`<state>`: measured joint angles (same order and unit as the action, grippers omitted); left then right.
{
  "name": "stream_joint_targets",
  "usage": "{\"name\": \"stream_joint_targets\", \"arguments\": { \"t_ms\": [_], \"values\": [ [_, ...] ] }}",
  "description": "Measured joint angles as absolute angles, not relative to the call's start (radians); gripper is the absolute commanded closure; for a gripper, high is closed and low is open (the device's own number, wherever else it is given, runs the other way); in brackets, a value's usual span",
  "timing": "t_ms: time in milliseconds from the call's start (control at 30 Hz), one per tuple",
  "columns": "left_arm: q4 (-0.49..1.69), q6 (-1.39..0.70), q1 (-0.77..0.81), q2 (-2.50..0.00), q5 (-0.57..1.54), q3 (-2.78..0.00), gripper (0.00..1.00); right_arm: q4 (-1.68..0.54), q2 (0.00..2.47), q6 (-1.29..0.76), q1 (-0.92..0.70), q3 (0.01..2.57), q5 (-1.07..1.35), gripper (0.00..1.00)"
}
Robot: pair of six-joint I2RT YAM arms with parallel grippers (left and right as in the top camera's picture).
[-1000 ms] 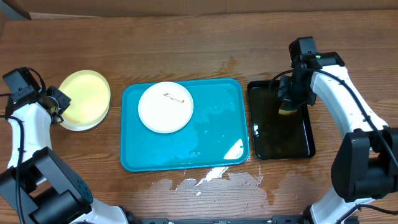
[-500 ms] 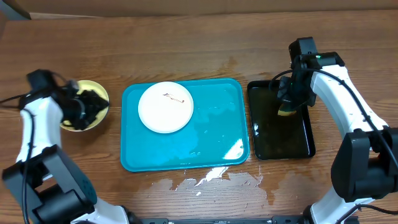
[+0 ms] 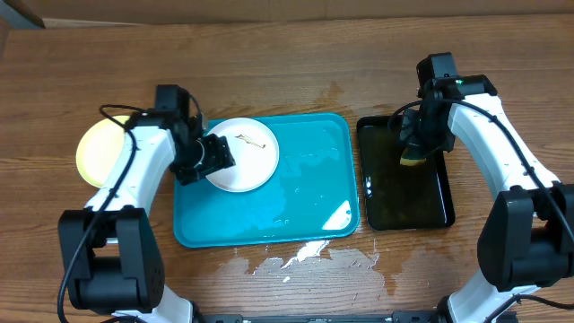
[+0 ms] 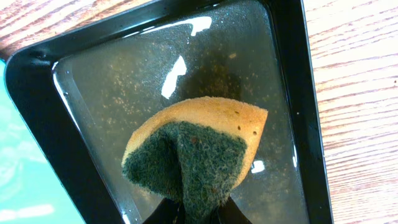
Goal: Clean dirty plates on tray and stack at the side
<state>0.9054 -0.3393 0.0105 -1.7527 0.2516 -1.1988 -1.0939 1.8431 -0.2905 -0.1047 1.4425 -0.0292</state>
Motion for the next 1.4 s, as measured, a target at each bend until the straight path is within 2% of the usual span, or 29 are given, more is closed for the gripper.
{"name": "stream_joint_targets", "arguments": {
  "t_ms": [600, 700, 800, 867, 1067, 1200, 1400],
  "values": [
    [0.842, -0.473, 0.053, -1.753, 0.137, -1.077, 0.46, -1.089, 1.843, -0.29, -0.105, 1.443, -0.026, 0.89],
    [0.792, -0.481, 0.053, -1.753, 0.136, -1.031, 0.59, -1.089, 1.843, -0.29, -0.105, 1.443, -0.026, 0.89],
    [0.768, -0.496, 0.053, -1.753, 0.138, -1.013, 0.81, -1.089, 1.843, -0.29, -0.104, 1.443, -0.025, 0.89],
    [0.757, -0.498, 0.053, -1.753, 0.136, -1.013, 0.88, -1.089, 1.843, -0.29, -0.104, 1.443, -0.025, 0.89],
    [0.743, -0.403, 0.06, -1.753, 0.134, -1.013, 0.91, -1.092, 1.843, -0.29, -0.105, 1.441, -0.025, 0.89],
    [0.724, -0.282, 0.073, -1.753, 0.118, -1.013, 0.87, -1.082, 1.843, -0.29, -0.105, 1.407, -0.025, 0.89],
    [0.671, -0.209, 0.081, -1.753, 0.092, -1.013, 0.87, -1.011, 1.843, -0.287, -0.109, 1.325, -0.025, 0.91]
  ]
}}
